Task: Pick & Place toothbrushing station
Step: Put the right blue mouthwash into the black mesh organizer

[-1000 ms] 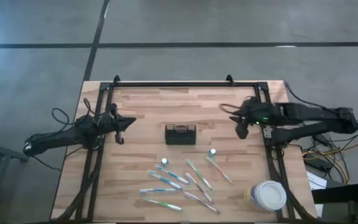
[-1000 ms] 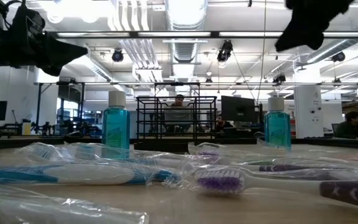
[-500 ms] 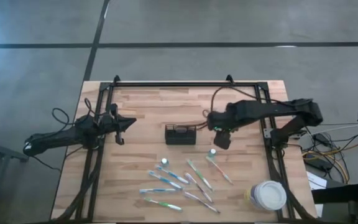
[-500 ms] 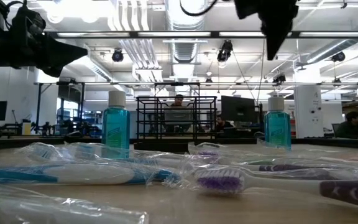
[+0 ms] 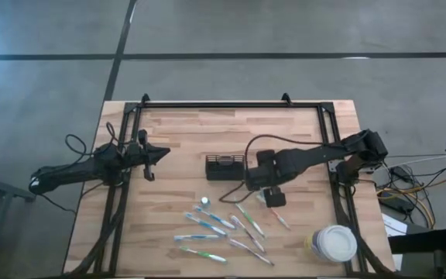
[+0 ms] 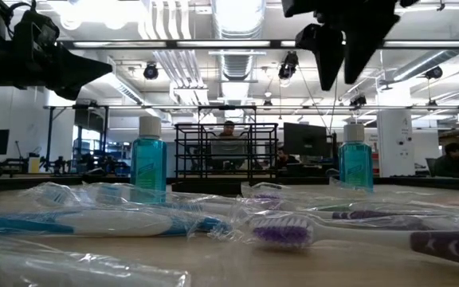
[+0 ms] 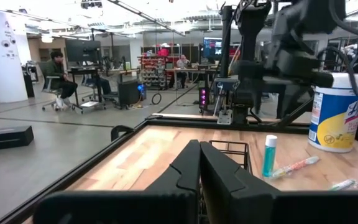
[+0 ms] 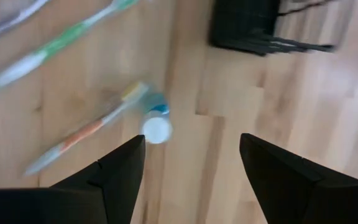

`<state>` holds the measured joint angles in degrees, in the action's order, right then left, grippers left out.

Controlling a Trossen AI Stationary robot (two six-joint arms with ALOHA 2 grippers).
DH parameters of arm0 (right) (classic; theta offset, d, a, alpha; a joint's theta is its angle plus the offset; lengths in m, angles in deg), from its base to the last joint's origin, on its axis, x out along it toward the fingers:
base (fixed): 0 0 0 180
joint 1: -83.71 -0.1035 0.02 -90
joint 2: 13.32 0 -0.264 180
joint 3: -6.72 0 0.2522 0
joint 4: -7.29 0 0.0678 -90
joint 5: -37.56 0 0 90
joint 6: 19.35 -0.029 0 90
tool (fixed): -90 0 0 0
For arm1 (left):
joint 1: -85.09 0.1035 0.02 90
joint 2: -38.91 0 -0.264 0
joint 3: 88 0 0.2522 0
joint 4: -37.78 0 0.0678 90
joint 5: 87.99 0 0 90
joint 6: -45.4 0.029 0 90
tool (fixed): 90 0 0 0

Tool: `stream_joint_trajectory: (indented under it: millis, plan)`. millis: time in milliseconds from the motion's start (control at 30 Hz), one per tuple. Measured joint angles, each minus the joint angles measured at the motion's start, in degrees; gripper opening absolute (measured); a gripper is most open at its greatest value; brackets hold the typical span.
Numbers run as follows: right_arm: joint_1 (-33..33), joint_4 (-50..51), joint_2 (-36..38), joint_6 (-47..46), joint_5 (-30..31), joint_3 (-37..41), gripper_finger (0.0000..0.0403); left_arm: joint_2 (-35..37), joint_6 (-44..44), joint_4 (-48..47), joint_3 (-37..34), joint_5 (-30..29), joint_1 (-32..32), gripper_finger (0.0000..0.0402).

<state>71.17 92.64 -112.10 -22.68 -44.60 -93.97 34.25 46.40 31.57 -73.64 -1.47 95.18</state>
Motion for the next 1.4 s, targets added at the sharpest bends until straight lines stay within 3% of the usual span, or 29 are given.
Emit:
stream_joint_trajectory:
  millis: [300,667,1400]
  plan:
    - [-1.2,-3.1,-1.5,6.4,-3.4,3.2,0.0247,0.0,0.0,0.1,0.0,0.6,0.0,0.0009]
    - [-1.2,-6.3,-1.5,10.6,-3.5,6.6,0.0238,0.0,0.1,0.2,0.0,1.4,0.0,0.0008]
    - [-1.1,-11.8,-1.5,12.4,-3.4,11.8,0.0200,0.0,0.3,0.2,0.0,1.4,0.0,0.0011]
